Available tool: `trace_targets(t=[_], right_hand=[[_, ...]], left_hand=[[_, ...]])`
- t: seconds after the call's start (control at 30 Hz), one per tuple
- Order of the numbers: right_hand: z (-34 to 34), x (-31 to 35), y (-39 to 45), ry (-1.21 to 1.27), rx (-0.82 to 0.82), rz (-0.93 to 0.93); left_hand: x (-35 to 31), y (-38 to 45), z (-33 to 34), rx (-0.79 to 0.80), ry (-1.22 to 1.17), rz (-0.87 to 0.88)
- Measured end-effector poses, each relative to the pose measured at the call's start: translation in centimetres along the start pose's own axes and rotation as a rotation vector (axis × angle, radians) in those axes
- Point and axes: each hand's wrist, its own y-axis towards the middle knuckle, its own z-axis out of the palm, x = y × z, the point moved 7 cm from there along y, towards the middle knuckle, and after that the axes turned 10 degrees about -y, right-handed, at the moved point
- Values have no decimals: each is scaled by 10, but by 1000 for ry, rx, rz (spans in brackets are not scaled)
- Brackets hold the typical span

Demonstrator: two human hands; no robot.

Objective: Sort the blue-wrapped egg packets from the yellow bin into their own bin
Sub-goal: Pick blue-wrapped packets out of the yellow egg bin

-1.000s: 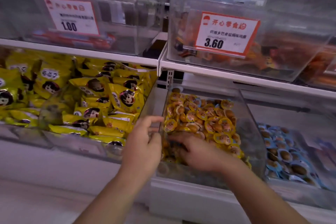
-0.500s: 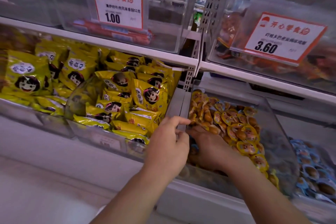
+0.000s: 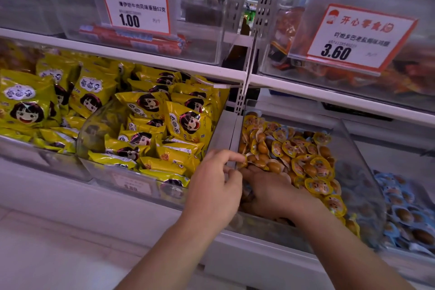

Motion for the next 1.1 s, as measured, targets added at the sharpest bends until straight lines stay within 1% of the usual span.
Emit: trace_targets(t=[0.07,0.2,0.27,0.37,0.47,0.53,0.57,0.6,0.63,0.67,0.7,0.73,0.77,0.8,0.83,0.87,0.9,0.93,1.0,1.03,1.1], right_hand=[[-1,0,-1,134,-18,1],[-6,0,-7,328,-31,-16],[-16,-6,-14,439,-88,-4],[-37,-30,-31,687,-232,55],[-52,-65,-51,957,-404,186],[-49,-83,-61,1183,-459,264],[-45,-86,-64,1331,-461,285],[-41,-87,-66,1468,-453,301],[-39,-87,-68,1555,-459,314],[-40,-86,-72,1566,-486,326],[-42,-86,-76,1517,-535,333],[-47,-84,-80,1443,-588,319],[-52,-77,-83,1385,-621,276],[-58,-66,-86,1308,-621,210],[-63,-55,-88,1199,-614,137],[-65,-45,-89,1078,-597,83],[-65,-42,-89,993,-597,65],[-67,-47,-89,990,-613,96],[-66,-76,-84,1064,-680,259],[-66,-91,-77,1060,-694,333],[-69,-112,-54,950,-635,419]], left_hand=[[0,0,1,-8,3,8],[-2,2,2,-22,-4,29],[-5,3,0,-52,-15,54],[-20,1,-4,-132,-47,190],[-44,-8,3,-194,-20,386],[-55,-16,18,-165,-23,483],[-55,-19,29,-119,-63,471],[-53,-20,41,-71,-113,415],[-47,-21,53,-31,-168,310],[-38,-21,65,0,-245,143],[-25,-21,77,13,-404,-92],[-15,-23,92,43,-633,-355],[-10,-26,107,89,-863,-571],[-9,-27,117,128,-1056,-706],[-10,-25,120,153,-1162,-753],[-12,-22,118,152,-1198,-760],[-10,-19,113,117,-1179,-748],[-6,-16,106,59,-1132,-742],[2,-13,96,-17,-1033,-740],[4,-13,94,-21,-1011,-744],[4,-13,93,3,-1000,-743]])
